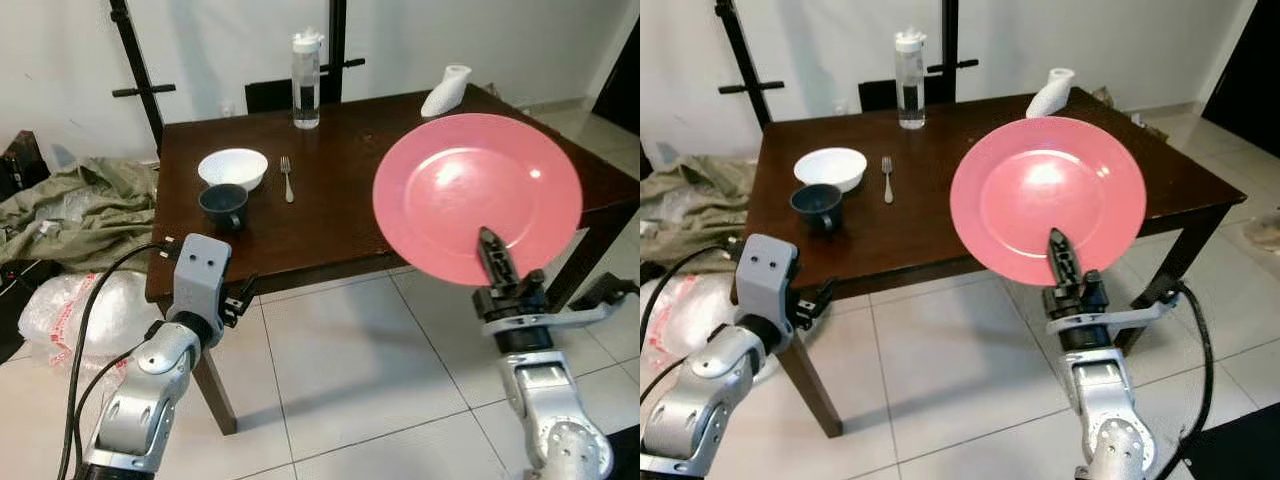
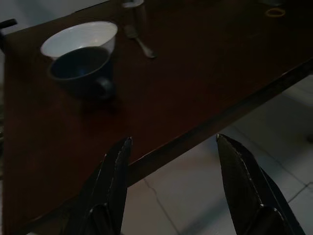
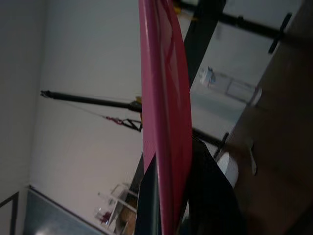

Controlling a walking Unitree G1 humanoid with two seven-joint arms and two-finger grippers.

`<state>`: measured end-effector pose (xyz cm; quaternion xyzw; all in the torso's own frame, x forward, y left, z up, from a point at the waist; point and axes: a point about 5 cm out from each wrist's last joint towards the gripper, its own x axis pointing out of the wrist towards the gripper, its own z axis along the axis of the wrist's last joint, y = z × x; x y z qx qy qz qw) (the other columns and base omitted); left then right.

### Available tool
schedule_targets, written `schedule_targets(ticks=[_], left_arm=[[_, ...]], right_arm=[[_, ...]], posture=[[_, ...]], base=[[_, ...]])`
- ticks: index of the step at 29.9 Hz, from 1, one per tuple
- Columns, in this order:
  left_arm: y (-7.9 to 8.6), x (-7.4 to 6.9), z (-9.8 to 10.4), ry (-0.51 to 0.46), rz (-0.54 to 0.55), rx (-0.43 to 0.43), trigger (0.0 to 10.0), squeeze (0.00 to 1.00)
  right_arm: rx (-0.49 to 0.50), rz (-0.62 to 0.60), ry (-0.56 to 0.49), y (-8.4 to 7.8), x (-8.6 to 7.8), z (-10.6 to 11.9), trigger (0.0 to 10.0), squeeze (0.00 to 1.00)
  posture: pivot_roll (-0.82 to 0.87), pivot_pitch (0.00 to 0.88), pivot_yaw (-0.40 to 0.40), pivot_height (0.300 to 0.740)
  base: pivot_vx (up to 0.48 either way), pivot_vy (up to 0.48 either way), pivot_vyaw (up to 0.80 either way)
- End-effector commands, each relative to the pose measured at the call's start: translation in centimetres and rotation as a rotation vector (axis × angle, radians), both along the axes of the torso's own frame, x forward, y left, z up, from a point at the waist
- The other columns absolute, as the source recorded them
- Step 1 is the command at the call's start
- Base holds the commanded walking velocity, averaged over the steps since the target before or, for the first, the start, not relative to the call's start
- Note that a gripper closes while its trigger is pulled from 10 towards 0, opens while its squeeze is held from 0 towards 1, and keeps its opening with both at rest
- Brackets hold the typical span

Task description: Setting the table

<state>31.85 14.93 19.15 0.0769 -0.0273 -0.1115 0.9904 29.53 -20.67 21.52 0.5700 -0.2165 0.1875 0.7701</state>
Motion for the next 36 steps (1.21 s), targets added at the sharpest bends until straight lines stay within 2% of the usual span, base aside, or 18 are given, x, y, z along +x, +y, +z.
schedule_targets(ticks=[1,8,11,31,36], left_arm=[[0.1,0.0,-0.4,0.011,-0.001,0.006,10.0,0.00],[0.1,0.0,-0.4,0.009,-0.002,0.006,10.0,0.00],[-0.2,0.1,-0.4,-0.002,-0.013,0.008,10.0,0.00],[-0.3,0.3,-0.5,-0.018,-0.013,0.006,10.0,0.00],[-0.4,0.2,-0.6,-0.020,-0.016,0.009,10.0,0.00]], right_arm=[[0.011,0.001,-0.027,-0.1,-0.2,0.5,10.0,0.00],[0.012,0.007,-0.032,-0.1,-0.2,0.6,10.0,0.00],[-0.046,0.081,-0.017,0.7,-0.1,0.3,10.0,0.00],[-0.073,0.150,-0.025,1.7,0.0,0.3,10.0,0.00],[-0.121,0.202,0.005,2.5,0.1,-0.2,10.0,0.00]], posture=[[0.09,0.098,0.116,0.740],[0.09,0.098,0.116,0.740],[0.08,0.097,0.107,0.740],[0.09,0.096,0.102,0.740],[0.09,0.096,0.100,0.740]], base=[[0.480,0.000,0.00],[0.480,0.000,0.00],[0.480,0.000,0.00],[0.480,0.000,0.00],[0.480,0.000,0.00]])
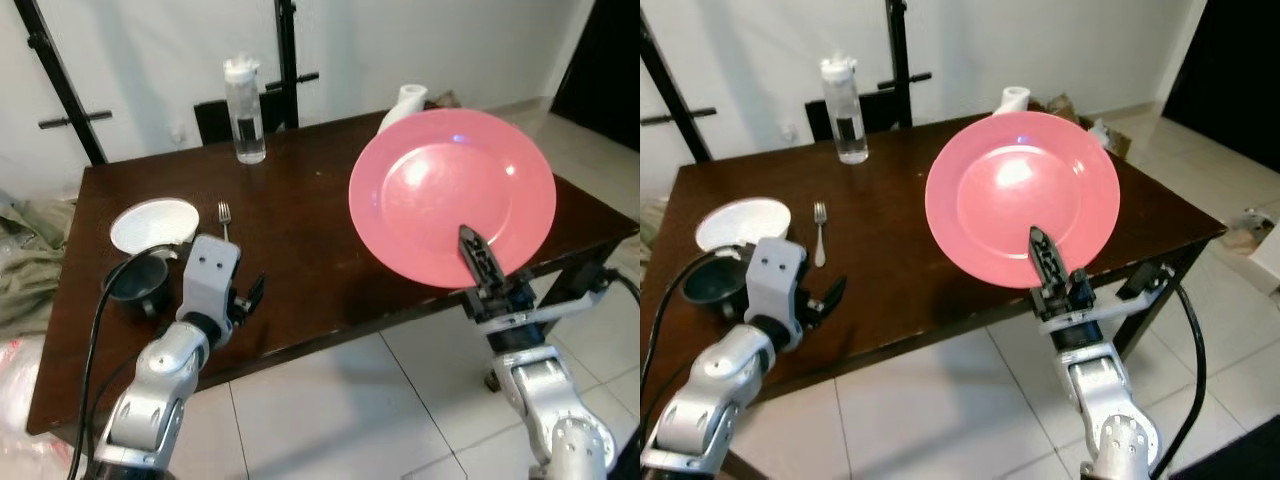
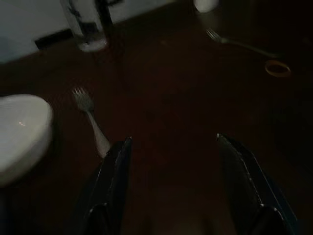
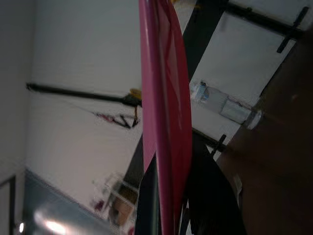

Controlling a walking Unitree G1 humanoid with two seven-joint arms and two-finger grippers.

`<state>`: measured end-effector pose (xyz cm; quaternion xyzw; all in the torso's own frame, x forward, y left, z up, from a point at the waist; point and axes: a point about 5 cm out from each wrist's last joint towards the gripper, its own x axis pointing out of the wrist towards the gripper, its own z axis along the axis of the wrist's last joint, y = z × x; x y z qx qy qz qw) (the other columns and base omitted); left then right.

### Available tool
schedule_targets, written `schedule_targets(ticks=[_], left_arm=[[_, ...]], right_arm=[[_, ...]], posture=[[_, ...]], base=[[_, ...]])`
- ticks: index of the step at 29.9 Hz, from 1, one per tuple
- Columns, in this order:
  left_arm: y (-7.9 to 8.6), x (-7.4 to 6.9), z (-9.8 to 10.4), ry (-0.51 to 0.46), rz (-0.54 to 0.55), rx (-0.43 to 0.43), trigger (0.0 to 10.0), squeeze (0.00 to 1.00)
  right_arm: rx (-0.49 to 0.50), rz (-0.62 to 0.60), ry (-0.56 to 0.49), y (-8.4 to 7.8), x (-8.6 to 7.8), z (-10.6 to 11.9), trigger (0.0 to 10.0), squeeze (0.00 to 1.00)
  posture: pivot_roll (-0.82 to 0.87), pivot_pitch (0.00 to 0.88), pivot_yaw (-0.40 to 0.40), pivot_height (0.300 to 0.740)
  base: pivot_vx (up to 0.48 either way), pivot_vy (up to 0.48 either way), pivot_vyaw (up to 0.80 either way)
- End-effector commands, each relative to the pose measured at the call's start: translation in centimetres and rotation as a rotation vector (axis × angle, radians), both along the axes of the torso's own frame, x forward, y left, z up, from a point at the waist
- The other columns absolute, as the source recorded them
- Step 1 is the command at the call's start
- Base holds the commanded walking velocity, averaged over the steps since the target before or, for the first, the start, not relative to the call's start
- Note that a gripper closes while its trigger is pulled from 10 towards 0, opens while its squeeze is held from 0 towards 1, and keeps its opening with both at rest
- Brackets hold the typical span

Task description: Setting the table

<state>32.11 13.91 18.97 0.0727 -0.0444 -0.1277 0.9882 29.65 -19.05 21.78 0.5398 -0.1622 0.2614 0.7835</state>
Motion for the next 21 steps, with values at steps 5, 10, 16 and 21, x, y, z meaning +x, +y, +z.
schedule_targets(ticks=[5,10,16,21], left_arm=[[0.5,-0.2,-0.6,0.005,0.015,0.040,10.0,0.00],[0.3,-0.5,-0.8,-0.011,0.012,0.069,10.0,0.00],[0.7,-1.0,-1.2,-0.014,0.027,0.080,10.0,0.00],[0.6,-1.1,-1.4,0.009,0.025,0.085,10.0,0.00]], right_arm=[[-0.006,0.085,0.063,1.9,0.4,-1.3,10.0,0.00],[-0.010,0.137,0.097,3.6,1.5,-1.7,10.0,0.00],[-0.015,0.186,0.089,4.4,2.2,-1.5,10.0,0.00],[-0.016,0.188,0.111,4.6,2.6,-1.9,10.0,0.00]], posture=[[0.09,0.092,0.095,0.740],[0.10,0.082,0.072,0.740],[0.11,0.080,0.053,0.740],[0.11,0.082,0.055,0.740]], base=[[0.480,0.000,0.00],[0.480,0.000,0.00],[0.480,0.000,0.00],[0.364,0.000,0.00]])
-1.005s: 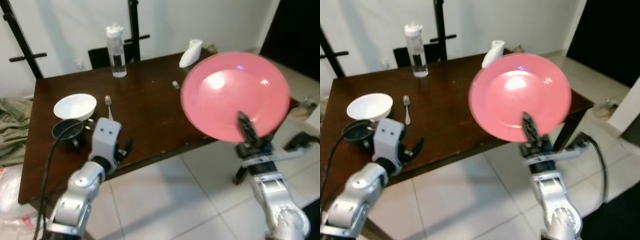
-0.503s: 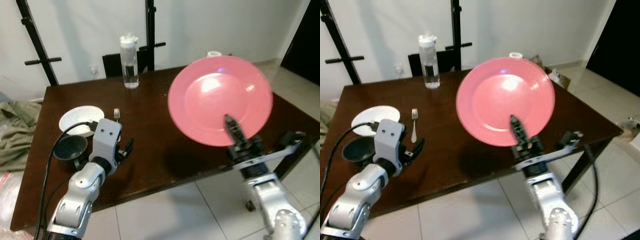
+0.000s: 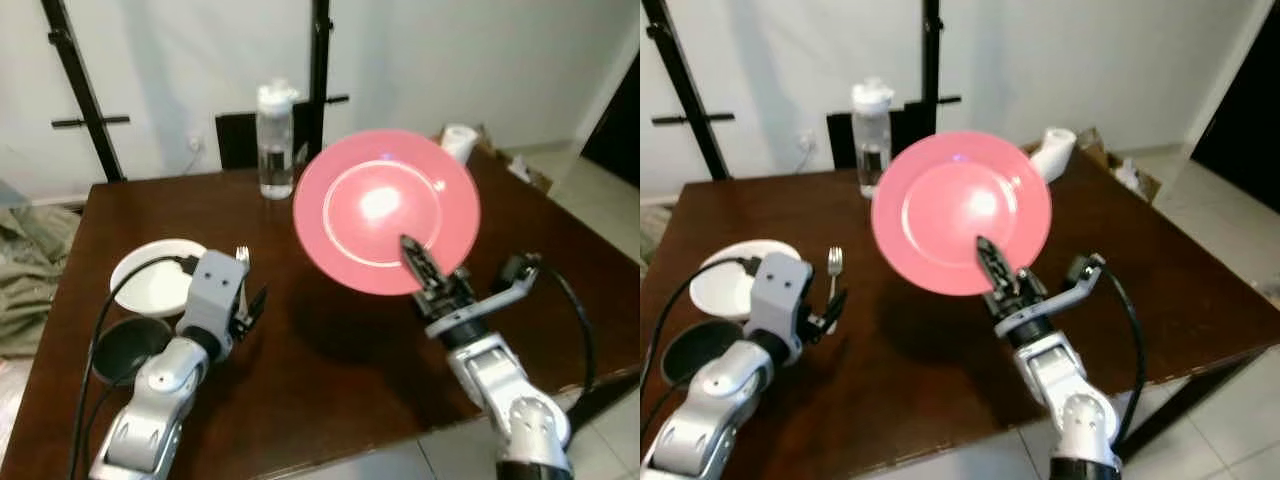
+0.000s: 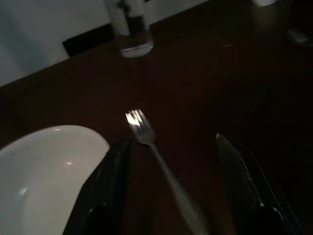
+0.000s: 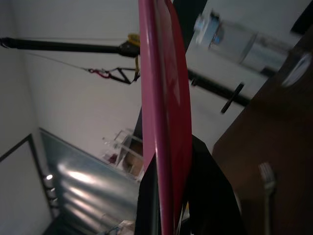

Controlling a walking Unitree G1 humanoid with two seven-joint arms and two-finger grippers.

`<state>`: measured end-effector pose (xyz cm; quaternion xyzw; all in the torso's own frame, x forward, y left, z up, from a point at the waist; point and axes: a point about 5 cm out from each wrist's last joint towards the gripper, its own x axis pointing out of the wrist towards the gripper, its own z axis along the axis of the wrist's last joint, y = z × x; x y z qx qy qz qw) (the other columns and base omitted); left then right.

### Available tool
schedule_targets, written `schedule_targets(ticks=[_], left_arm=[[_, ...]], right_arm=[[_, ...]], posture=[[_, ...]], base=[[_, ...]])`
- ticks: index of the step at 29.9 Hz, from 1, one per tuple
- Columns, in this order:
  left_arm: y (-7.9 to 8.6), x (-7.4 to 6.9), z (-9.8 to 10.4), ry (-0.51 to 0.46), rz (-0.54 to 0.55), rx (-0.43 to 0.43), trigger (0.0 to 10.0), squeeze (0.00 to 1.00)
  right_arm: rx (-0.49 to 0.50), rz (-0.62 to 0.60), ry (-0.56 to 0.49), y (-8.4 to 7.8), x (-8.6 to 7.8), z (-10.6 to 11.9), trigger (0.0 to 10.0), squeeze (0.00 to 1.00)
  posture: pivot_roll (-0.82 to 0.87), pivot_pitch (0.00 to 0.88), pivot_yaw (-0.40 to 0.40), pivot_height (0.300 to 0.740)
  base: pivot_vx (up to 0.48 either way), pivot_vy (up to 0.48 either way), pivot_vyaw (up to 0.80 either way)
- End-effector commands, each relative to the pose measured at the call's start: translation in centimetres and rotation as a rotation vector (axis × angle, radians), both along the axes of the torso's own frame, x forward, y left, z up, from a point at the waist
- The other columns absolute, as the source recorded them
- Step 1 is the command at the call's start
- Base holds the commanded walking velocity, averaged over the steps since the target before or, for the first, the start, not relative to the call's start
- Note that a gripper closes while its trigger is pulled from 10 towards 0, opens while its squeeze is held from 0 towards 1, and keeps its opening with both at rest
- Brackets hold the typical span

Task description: Setting the table

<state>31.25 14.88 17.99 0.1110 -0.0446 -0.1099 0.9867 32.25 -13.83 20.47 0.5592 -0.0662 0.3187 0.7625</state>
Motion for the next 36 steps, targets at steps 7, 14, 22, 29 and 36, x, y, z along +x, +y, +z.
schedule_targets(ticks=[7,14,22,29,36], left_arm=[[-1.0,-0.9,0.0,0.023,-0.092,0.019,10.0,0.00],[-1.0,-1.5,1.4,-0.008,-0.128,-0.001,10.0,0.00],[-0.7,-2.1,2.1,-0.024,-0.135,0.060,10.0,0.00],[0.4,-2.9,2.7,-0.019,-0.128,0.093,10.0,0.00],[0.2,-3.2,2.4,-0.005,-0.124,0.090,10.0,0.00]], right_arm=[[-0.098,-0.128,0.206,-1.6,0.8,-3.5,10.0,0.00],[-0.100,-0.069,0.279,-0.8,0.6,-5.6,10.0,0.00],[-0.094,-0.071,0.347,0.4,1.4,-7.4,10.0,0.00],[-0.131,-0.065,0.397,1.0,1.5,-8.9,10.0,0.00],[-0.188,-0.069,0.398,1.0,1.7,-9.4,10.0,0.82]], posture=[[0.11,0.084,0.059,0.740],[0.13,0.100,0.065,0.740],[0.18,0.126,0.072,0.740],[0.21,0.146,0.070,0.740],[0.21,0.156,0.068,0.740]], base=[[0.000,0.000,0.00],[0.000,0.000,0.00],[0.000,0.000,0.00],[0.000,0.000,0.00],[0.000,0.000,0.00]])
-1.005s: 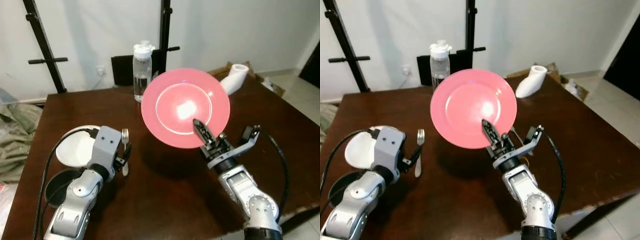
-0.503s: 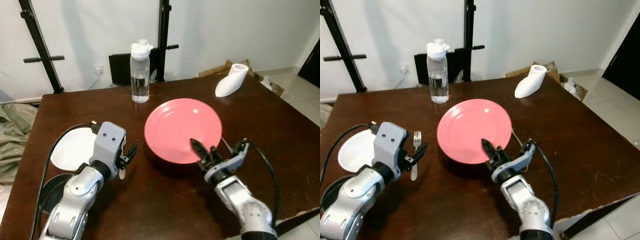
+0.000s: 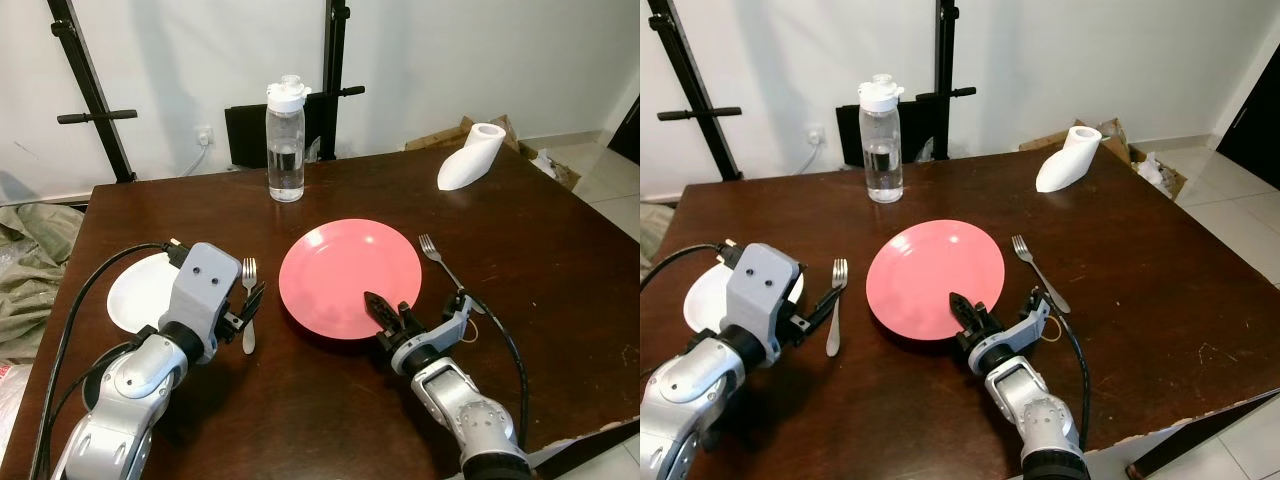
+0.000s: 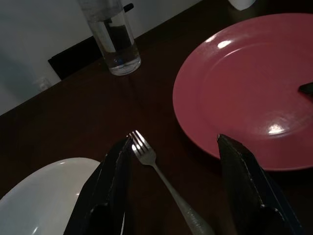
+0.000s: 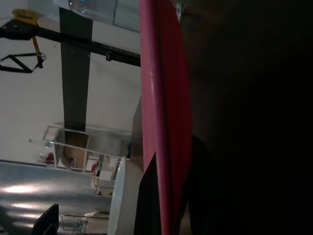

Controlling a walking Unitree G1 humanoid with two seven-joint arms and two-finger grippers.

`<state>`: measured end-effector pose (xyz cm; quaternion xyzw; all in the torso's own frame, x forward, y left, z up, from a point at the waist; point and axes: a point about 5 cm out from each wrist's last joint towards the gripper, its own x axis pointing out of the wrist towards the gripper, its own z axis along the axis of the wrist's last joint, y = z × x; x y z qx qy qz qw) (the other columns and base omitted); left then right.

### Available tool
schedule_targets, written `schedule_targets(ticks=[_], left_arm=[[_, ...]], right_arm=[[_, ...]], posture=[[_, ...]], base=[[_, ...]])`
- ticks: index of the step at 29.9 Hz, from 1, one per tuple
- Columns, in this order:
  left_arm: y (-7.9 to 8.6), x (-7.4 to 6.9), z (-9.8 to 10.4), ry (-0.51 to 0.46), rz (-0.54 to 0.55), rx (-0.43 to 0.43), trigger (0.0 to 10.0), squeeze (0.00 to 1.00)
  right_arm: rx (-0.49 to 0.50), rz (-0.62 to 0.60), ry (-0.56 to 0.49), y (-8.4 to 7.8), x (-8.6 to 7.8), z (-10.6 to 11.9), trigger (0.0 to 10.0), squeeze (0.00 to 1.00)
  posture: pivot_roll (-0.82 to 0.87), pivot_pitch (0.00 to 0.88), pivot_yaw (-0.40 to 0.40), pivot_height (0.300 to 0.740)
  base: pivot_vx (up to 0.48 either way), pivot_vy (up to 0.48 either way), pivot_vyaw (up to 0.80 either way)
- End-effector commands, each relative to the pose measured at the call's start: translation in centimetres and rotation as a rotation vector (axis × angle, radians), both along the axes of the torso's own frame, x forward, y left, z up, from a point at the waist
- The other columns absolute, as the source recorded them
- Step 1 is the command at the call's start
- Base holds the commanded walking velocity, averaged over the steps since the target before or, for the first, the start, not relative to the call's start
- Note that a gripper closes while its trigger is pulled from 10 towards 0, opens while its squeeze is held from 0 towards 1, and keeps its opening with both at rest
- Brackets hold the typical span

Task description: Setting the table

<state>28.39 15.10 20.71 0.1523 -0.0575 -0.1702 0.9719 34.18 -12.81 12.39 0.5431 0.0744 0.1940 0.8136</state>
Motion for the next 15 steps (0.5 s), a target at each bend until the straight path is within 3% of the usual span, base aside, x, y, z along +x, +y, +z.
schedule_targets(ticks=[1,2,11,12,13,14,15], left_arm=[[0.0,-0.3,-0.3,0.017,-0.001,0.003,10.0,0.00],[-0.1,-0.3,-0.3,0.019,-0.002,0.002,10.0,0.00],[-0.1,-0.3,-0.3,0.032,0.001,-0.006,10.0,0.00],[-0.2,-0.3,-0.3,0.033,0.001,-0.008,10.0,0.00],[-0.2,-0.3,-0.3,0.034,0.001,-0.009,10.0,0.00],[-0.2,-0.3,-0.3,0.035,0.002,-0.011,10.0,0.00],[-0.3,-0.3,-0.3,0.036,0.002,-0.013,10.0,0.00]], right_arm=[[-0.031,0.001,0.046,0.0,-0.3,-1.3,10.0,0.82],[-0.039,0.000,0.046,-0.1,-0.2,-1.3,10.0,1.00],[-0.116,-0.033,0.023,-0.8,-0.1,-1.1,10.0,1.00],[-0.154,-0.051,0.021,-1.1,-0.1,-1.0,10.0,0.34],[-0.182,-0.064,0.020,-1.4,-0.2,-0.9,10.0,0.34],[-0.211,-0.078,0.019,-1.6,-0.3,-0.9,10.0,0.00],[-0.243,-0.092,0.018,-2.0,-0.4,-0.8,10.0,0.00]], posture=[[0.21,0.156,0.068,0.740],[0.21,0.158,0.069,0.740],[0.19,0.161,0.066,0.740],[0.19,0.161,0.063,0.740],[0.19,0.161,0.063,0.740],[0.19,0.161,0.063,0.740],[0.18,0.161,0.057,0.740]], base=[[0.000,0.000,0.00],[0.000,0.000,0.00],[0.000,0.000,0.00],[0.000,0.000,0.00],[0.000,0.000,0.00],[0.000,0.000,0.00],[0.000,0.000,0.00]])
